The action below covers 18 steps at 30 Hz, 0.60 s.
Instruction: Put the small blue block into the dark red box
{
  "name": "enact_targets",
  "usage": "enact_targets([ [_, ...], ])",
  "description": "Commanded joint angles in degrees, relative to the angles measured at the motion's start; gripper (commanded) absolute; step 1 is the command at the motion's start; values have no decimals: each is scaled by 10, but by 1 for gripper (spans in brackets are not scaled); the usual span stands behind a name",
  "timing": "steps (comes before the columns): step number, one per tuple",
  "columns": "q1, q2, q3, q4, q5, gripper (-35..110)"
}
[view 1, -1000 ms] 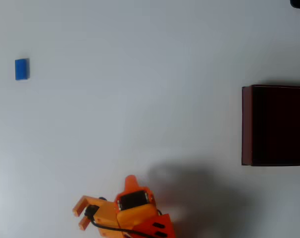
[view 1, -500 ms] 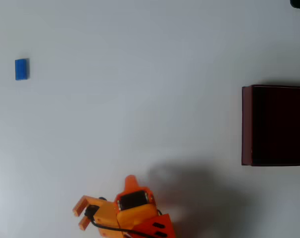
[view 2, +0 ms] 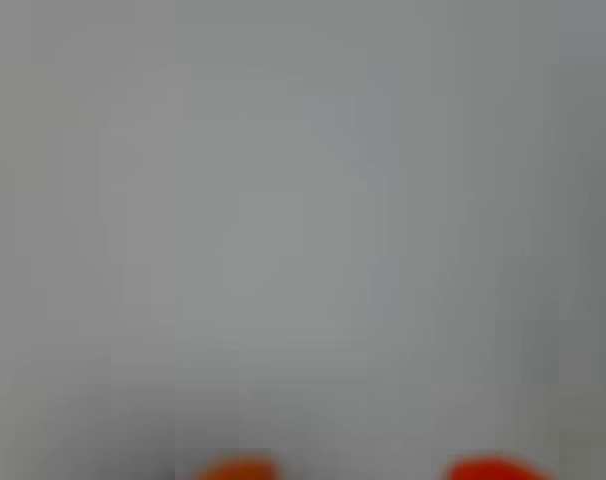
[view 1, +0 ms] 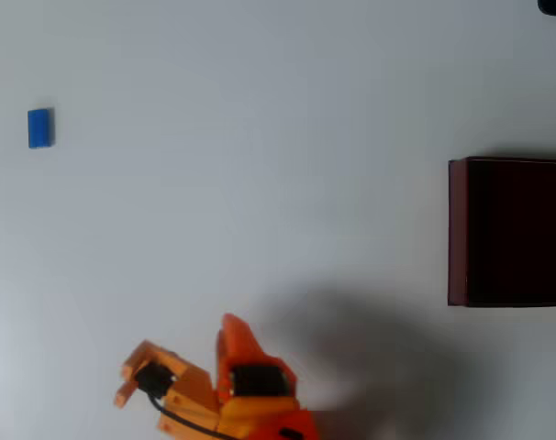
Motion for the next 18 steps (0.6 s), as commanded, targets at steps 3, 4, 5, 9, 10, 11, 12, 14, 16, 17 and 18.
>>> enact_targets([
  [3,21,-326,-251,69,138,10],
  [4,17,-353,-272,64,164,10],
  [5,12,-368,-283,61,202,11],
  [9,-7,-360,-293,61,354,12],
  [10,-12,-359,-294,66,394,13],
  [11,-19,-360,-295,69,435,13],
  [12,-27,-360,-291,62,470,13],
  [14,-48,-361,-279,47,549,15],
  [16,-75,-363,-268,36,630,15],
  [17,-92,-364,-264,36,676,16],
  [18,-107,-365,-258,30,713,16],
])
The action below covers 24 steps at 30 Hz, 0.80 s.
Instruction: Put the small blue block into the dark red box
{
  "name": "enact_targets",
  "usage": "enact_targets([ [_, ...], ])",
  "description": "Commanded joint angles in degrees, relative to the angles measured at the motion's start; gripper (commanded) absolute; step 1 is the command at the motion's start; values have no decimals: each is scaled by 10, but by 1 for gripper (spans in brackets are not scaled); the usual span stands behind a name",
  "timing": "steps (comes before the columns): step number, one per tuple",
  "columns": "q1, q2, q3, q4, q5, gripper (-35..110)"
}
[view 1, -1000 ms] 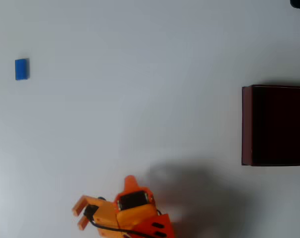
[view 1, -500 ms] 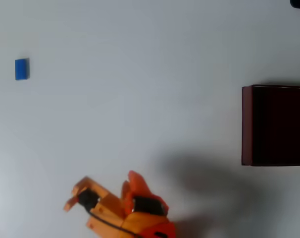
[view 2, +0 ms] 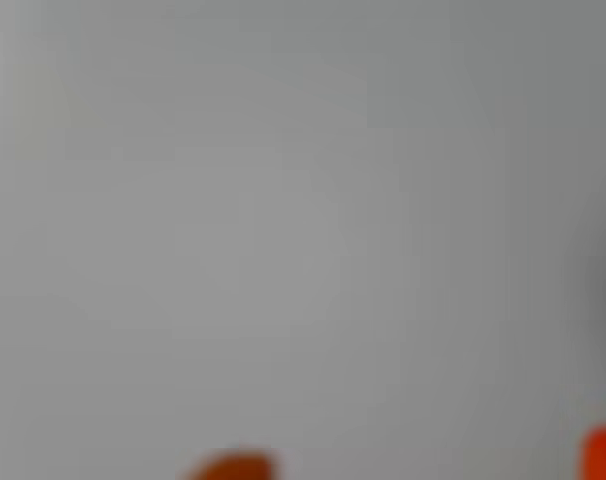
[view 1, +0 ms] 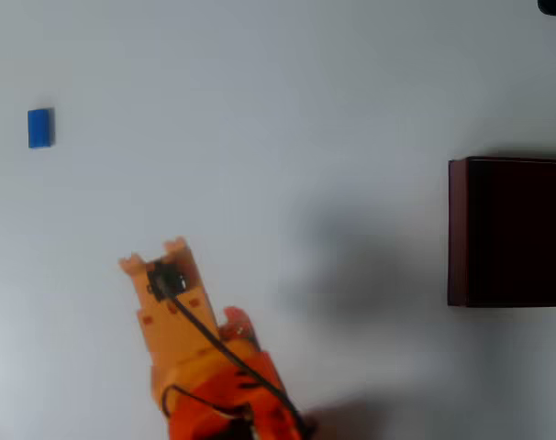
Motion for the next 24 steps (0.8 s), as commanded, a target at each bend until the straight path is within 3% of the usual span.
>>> enact_targets([
  [1,-55,4,10,-8,145,16],
  [7,-109,-92,8,-125,243,16],
  [15,-152,-293,-107,-128,310,16],
  [24,-163,-391,-206,-132,346,17],
])
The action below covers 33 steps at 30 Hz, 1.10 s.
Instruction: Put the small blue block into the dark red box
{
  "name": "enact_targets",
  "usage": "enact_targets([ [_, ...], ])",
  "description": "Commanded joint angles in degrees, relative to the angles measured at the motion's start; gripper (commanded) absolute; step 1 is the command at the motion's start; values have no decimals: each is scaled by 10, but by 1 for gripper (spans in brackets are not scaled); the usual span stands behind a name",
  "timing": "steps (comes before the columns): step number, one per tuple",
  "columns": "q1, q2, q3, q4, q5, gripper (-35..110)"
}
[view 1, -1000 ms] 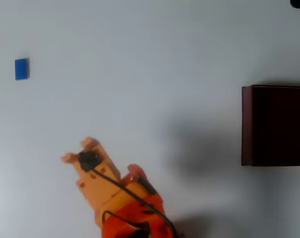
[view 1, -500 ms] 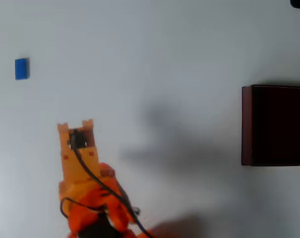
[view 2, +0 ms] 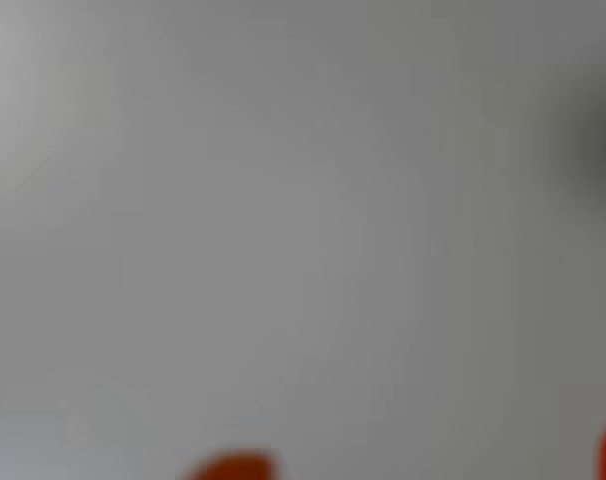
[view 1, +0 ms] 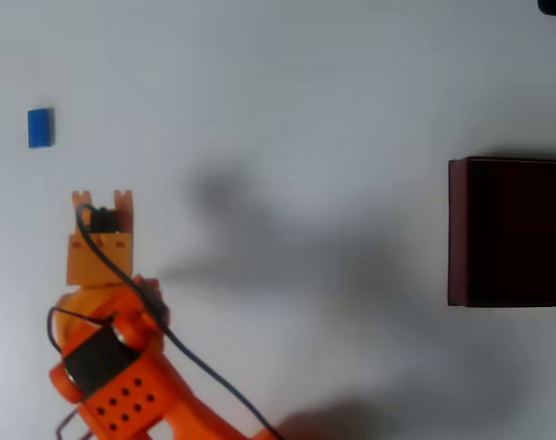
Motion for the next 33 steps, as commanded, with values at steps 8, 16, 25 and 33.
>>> enact_targets([
  [8,-32,-130,-205,40,25,17],
  [16,-47,-271,-396,87,10,18],
  [25,-33,-432,-650,193,-35,18],
  [33,-30,-519,-787,209,-41,18],
])
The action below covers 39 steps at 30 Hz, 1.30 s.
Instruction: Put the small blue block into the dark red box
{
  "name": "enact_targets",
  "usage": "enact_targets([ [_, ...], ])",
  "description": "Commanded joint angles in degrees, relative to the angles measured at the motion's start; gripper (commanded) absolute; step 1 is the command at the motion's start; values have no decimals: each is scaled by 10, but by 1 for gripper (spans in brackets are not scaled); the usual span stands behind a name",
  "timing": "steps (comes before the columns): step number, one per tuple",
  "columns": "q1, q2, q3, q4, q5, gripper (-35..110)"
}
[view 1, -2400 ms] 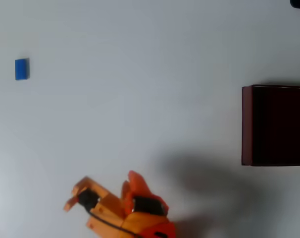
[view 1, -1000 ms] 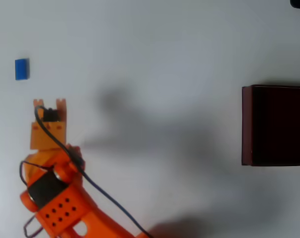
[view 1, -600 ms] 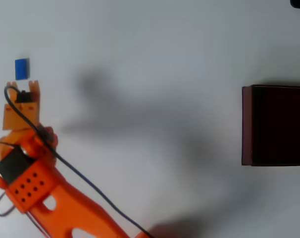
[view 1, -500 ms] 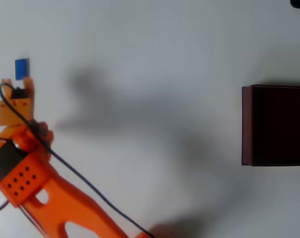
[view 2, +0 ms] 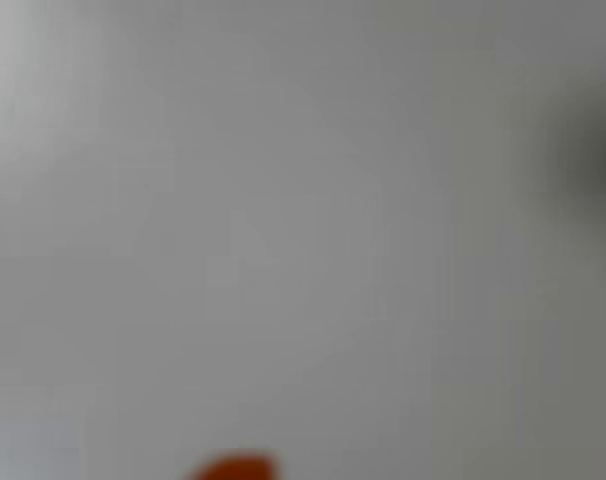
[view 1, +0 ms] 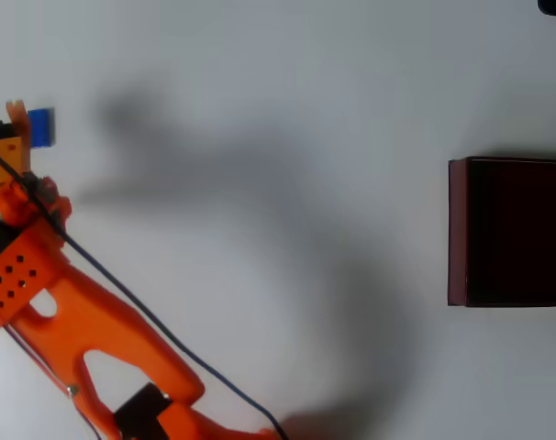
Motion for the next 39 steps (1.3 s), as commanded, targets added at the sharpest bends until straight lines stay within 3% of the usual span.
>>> enact_targets([
  [1,-3,-18,-82,10,2,18],
  [4,-4,-93,-206,41,-2,18],
  [8,-3,-276,-516,131,-9,18],
  [10,1,-308,-555,131,-11,19],
  [18,12,-310,-560,125,-15,19],
  [32,15,-361,-554,1,-51,19],
  [39,27,-367,-550,-13,-75,19],
])
